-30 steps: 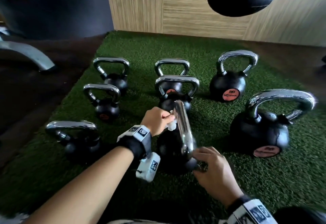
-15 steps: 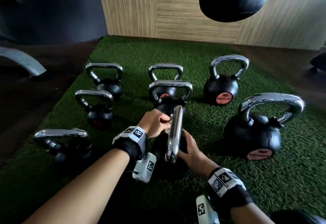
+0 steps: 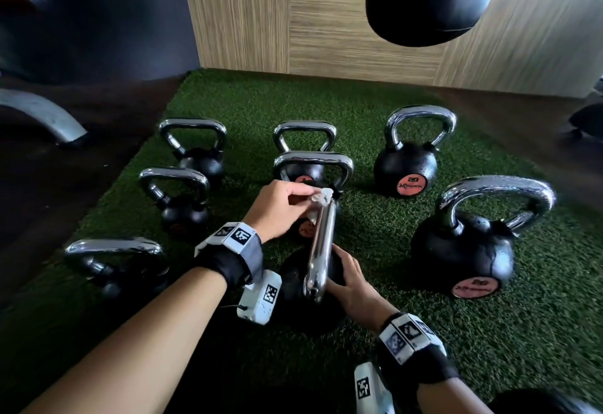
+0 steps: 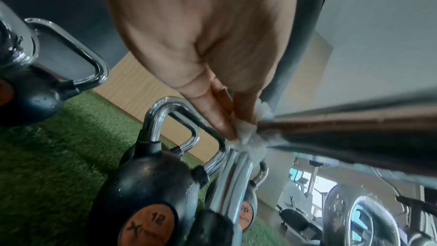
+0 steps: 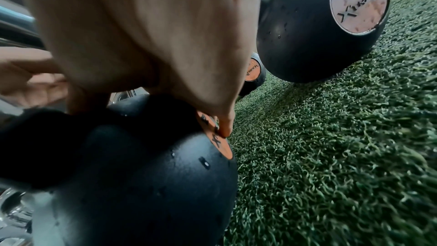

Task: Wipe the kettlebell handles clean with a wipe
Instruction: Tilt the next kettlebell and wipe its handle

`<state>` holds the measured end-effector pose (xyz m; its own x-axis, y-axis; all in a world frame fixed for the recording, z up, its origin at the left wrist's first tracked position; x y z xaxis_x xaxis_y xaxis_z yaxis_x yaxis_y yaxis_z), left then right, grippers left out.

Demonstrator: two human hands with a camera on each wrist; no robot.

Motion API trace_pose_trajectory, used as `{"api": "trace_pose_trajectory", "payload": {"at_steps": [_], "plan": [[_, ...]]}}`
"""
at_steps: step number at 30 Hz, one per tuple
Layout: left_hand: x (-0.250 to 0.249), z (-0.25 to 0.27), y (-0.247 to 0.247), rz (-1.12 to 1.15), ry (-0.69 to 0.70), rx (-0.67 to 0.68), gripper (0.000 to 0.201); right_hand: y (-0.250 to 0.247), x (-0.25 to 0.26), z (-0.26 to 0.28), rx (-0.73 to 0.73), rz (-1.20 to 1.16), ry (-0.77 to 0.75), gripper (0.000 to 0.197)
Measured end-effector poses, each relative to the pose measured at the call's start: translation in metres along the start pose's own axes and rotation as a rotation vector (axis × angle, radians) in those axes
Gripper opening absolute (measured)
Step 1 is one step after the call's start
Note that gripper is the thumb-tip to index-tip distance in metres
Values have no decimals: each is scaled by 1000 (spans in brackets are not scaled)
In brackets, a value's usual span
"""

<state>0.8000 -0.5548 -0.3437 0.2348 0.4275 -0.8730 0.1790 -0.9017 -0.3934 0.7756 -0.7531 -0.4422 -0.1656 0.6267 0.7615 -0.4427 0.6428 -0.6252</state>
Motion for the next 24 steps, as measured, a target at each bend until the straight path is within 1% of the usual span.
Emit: {"api": "trace_pose_trajectory", "payload": {"at_steps": [2,4,7,10,12,14,15,16,19,20,22,24], "plan": [[-2,3,-6,31,-21,70,23,0,-1,0,0,-13,-3,90],[-5,4,-13,59,-57,118,21,1,-1,-1,3,-23,0,100],[-10,1,-16,59,-117,107,20,2,-2,-2,-10,-67,18,113],[-11,5,-13,160,-217,90,18,4,-3,-3,-19,-73,21,116],[-10,13,-15,259,-285,159,17,5,-3,-3,-23,-92,22,116],[-11,21,-20,369,-325,266,18,5,-3,-2,-22,-93,19,115],[-12,24,-22,391,-319,301,19,5,-3,-2,-22,-85,17,115],[-13,25,-23,384,-301,303,20,4,-2,-3,-24,-75,15,115],[-18,33,-22,403,-278,256,15,4,-3,-4,-28,-62,14,115],[-18,38,-22,436,-293,280,16,4,-4,-4,-29,-68,14,115],[-19,48,-21,487,-316,386,18,5,-5,-3,-36,-77,11,114],[-19,55,-23,498,-300,442,18,6,-6,-4,-44,-73,6,113]]}}
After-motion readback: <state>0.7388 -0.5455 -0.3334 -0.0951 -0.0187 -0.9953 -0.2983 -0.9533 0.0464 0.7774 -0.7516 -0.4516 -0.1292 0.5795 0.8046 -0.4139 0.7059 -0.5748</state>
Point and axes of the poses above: each hand's wrist, its own z-axis away from the middle knuckle, its own y-axis out of the palm, x = y × z, the point moved 1 cm from there along -z, towards the middle knuckle, and after that the axes turned 14 degrees about z, right-handed, at the moved point
